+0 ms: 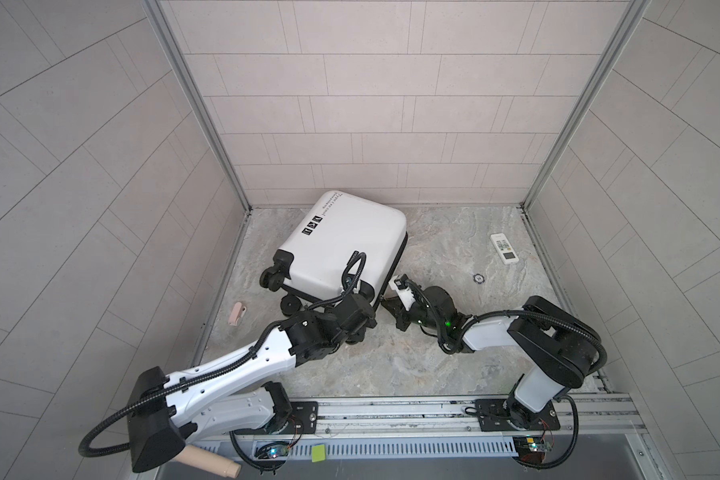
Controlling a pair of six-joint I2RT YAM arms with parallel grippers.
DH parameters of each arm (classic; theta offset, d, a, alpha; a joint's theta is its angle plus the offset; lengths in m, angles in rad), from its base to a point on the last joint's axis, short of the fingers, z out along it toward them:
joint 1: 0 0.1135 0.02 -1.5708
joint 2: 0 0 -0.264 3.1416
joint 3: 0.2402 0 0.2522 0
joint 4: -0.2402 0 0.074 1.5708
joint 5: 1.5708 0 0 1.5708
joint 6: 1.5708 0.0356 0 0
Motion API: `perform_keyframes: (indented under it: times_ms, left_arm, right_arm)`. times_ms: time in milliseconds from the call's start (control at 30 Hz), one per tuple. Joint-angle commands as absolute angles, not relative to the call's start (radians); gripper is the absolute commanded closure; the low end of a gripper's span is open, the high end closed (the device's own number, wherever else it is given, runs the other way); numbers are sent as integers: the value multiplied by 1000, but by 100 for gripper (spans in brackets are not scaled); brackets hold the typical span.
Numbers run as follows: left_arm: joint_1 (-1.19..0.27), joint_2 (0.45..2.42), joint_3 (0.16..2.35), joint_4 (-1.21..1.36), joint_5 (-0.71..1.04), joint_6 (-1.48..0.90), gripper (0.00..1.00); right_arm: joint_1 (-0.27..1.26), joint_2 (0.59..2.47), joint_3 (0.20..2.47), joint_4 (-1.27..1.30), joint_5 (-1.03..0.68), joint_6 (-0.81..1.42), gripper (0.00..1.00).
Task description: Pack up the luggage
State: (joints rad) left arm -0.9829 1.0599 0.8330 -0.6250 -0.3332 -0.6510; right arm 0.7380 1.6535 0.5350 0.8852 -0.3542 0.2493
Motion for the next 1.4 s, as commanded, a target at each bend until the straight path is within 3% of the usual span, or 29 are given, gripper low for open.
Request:
perform_keyframes:
  times_ms: [0, 533, 1367]
  left_arm:
    - [-954, 1052, 840, -685, -424, -777, 100]
    - [-954, 1035, 839, -669, -377, -748, 100]
    - [-957, 1070, 856, -636, -256, -672, 100]
  right_arm:
    - [738, 1606, 568, 927, -329, 234, 100]
    - [689, 1605, 604, 799, -180, 231, 100]
    - [450, 1638, 714, 743, -190, 319, 100]
